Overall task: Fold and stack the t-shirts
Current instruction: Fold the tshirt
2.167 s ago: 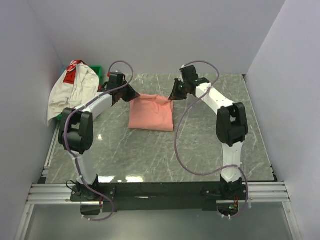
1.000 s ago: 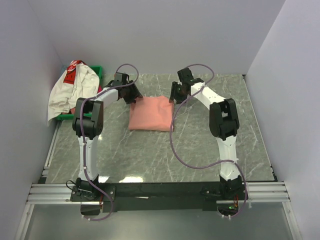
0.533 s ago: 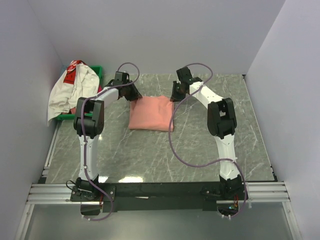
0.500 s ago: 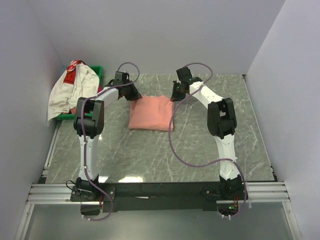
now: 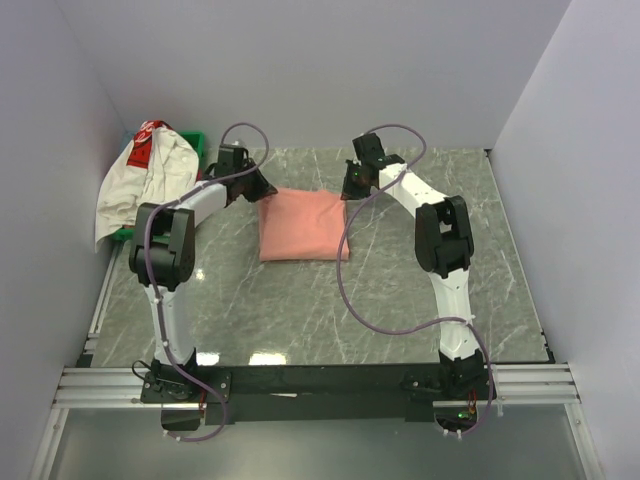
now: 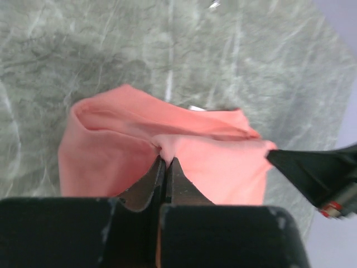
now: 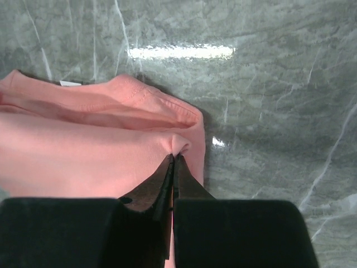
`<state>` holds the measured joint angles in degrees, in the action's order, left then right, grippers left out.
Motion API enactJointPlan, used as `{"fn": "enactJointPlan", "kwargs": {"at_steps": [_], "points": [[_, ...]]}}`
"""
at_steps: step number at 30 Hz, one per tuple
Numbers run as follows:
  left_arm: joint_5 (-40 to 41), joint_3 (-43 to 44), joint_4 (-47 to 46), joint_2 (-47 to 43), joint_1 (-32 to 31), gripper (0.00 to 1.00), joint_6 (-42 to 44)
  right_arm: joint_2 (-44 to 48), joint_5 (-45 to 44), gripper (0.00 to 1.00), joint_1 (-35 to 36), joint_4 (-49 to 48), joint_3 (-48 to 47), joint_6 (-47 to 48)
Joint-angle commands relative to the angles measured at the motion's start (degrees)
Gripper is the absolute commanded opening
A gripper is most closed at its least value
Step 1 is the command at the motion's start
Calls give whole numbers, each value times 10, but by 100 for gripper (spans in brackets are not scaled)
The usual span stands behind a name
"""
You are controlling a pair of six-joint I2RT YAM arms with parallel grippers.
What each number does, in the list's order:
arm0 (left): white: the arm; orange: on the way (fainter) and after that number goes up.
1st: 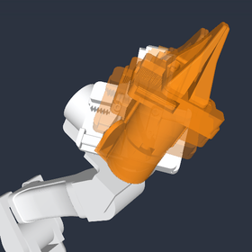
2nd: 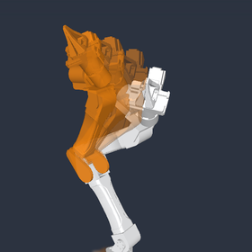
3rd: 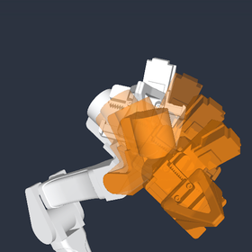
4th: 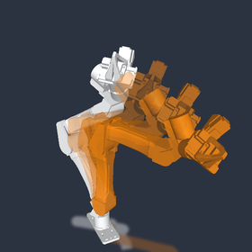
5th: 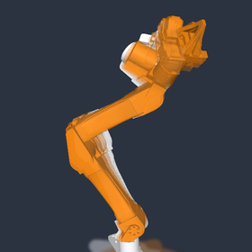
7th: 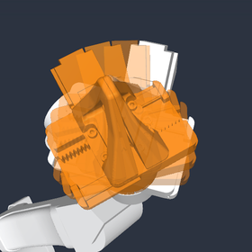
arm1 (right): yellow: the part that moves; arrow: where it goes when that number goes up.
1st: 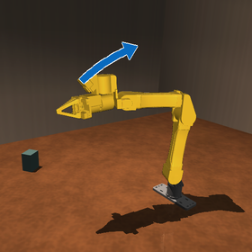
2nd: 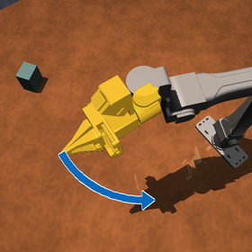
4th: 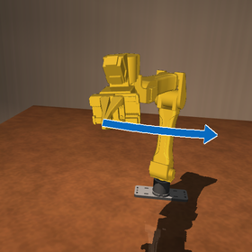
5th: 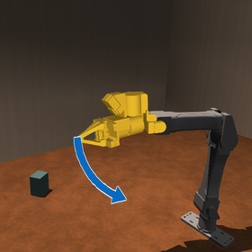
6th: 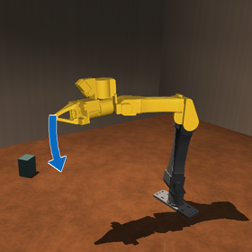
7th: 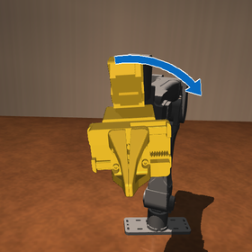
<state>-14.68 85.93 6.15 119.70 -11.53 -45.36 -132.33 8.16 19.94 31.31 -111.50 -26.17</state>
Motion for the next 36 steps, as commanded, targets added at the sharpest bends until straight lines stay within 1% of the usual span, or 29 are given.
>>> {"fn": "enactJointPlan", "kwargs": {"at_steps": [1, 8, 13, 15, 17, 19, 20, 21, 22, 23, 24, 27, 29, 30, 31, 32, 33, 34, 35, 36], "points": [[32, -20, -44, -68, 12, 1, -12, 48, -9, 0, -3, -38, 3, -5], [56, -61, -44, -83, 27, 1, -24, 35, 9, 0, -3, -66, -4, -8], [69, -61, -51, -52, 36, 1, -23, 2, 20, 0, -3, -78, -32, -4], [73, -47, -47, -38, 37, 1, -19, -8, 24, 0, -4, -82, -46, 0], [65, -36, -50, -20, 41, 1, -15, -27, 25, 3, -6, -79, -59, 5], [61, -22, -52, -2, 42, 1, -3, -40, 24, 15, -11, -66, -78, 5], [64, -2, -42, 3, 43, 2, 0, -41, 25, 22, -12, -66, -79, 6], [62, 6, -39, 7, 44, 12, 3, -39, 24, 35, -16, -65, -79, 4], [61, 13, -37, 12, 47, 19, 6, -34, 25, 40, -20, -64, -79, 4], [60, 28, -32, 15, 48, 22, 7, -31, 26, 45, -22, -64, -79, 6], [59, 34, -27, 14, 48, 29, 8, -28, 26, 51, -24, -59, -81, 6], [68, 40, -18, -4, 51, 48, 12, -4, 22, 53, -32, -46, -80, 10], [78, 29, -11, -32, 51, 55, 19, 29, 23, 53, -32, -45, -66, 10], [96, 28, -4, -42, 51, 57, 19, 42, 26, 52, -32, -45, -47, 6], [103, 27, 4, -61, 51, 57, 20, 67, 33, 52, -32, -46, -36, 1], [108, 21, 19, -71, 50, 56, 19, 80, 64, 51, -32, -49, -23, -12], [115, 14, 25, -82, 49, 53, 15, 93, 82, 50, -27, -69, 13, -21], [113, 5, 25, -105, 42, 51, 2, 115, 105, 50, -25, -82, 30, -30], [106, -24, 19, -116, 36, 48, -5, 122, 142, 50, -22, -105, 58, -46], [99, -41, 5, -126, 29, 43, -12, 126, 163, 49, -18, -118, 70, -56]]}}
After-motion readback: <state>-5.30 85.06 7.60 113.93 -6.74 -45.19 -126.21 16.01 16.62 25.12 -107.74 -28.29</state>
